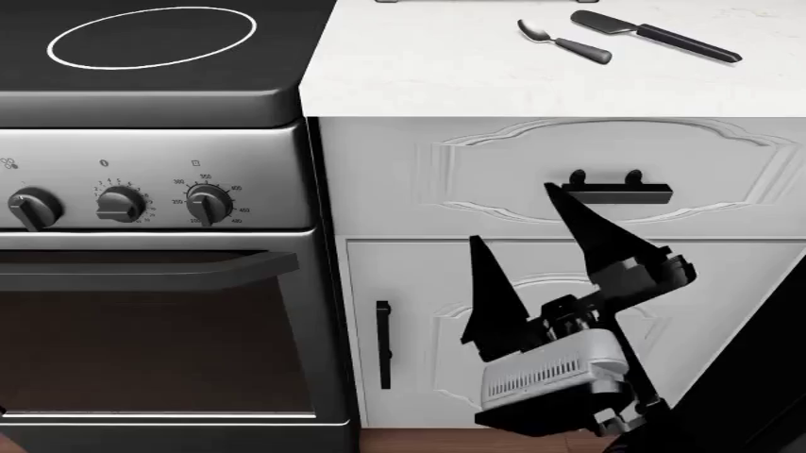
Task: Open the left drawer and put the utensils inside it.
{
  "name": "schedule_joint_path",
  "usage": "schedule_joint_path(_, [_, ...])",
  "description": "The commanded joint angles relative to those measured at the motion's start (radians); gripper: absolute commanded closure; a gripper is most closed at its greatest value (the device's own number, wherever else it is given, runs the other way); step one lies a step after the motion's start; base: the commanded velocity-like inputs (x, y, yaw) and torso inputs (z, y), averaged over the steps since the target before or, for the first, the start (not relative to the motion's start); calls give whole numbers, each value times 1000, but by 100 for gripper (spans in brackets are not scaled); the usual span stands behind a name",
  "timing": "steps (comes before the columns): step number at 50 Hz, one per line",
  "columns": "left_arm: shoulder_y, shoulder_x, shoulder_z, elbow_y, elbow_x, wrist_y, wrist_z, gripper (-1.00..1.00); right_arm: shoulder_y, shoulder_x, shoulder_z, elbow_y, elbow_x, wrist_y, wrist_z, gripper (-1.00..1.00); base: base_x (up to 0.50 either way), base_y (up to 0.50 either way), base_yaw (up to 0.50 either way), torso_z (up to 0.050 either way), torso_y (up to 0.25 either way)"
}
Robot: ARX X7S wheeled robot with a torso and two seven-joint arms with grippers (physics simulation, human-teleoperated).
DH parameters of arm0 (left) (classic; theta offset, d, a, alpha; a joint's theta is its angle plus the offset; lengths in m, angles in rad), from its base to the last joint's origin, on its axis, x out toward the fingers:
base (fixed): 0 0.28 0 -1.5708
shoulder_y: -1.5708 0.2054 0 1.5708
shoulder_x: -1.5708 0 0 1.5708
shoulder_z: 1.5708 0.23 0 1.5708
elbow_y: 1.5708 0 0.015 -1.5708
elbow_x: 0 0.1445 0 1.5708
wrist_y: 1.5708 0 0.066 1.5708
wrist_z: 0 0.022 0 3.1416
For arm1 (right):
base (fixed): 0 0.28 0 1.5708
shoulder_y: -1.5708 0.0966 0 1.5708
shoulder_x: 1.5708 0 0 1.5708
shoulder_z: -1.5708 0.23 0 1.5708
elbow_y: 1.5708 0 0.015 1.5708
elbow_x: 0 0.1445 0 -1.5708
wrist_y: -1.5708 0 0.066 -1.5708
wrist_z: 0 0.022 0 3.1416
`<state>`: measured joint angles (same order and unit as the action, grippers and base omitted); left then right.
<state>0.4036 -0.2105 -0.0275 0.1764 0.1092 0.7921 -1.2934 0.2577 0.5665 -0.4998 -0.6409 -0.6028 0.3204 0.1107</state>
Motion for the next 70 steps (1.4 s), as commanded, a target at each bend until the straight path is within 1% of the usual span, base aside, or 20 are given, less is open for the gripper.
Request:
schedule_joint_path(1, [-3,0,2,-3,-4,0,1,-100,61,25,-36,16,-79,37,-79,-100,0,0,0,0,0])
schedule_joint_path(16, [-5,-3,7,-9,-10,1,6,-100,87,62,-63,45,-140,64,-151,-100,0,0,0,0,0])
schedule_joint_path(31, [-9,-4,10,-21,-16,0,8,-100,58,106,-74,93,-145,90,-202,-100,0,0,0,0,0])
schedule_joint_path(44, [-12,-6,13,-32,-23,5,11,-100,80,89,-52,150,-143,126,-197,-100,0,0,0,0,0])
schedule_joint_path(46, [-16,-6,15,-35,-24,2,12,-100,99,87,-69,210,-156,134,-213,-100,0,0,0,0,0])
schedule_joint_path(50, [-18,-6,16,-36,-25,1,13,-100,124,80,-79,259,-161,142,-230,-100,0,0,0,0,0])
schedule_joint_path(70, [-20,-7,17,-41,-30,4,14,-100,201,51,-93,377,-154,162,-276,-100,0,0,0,0,0])
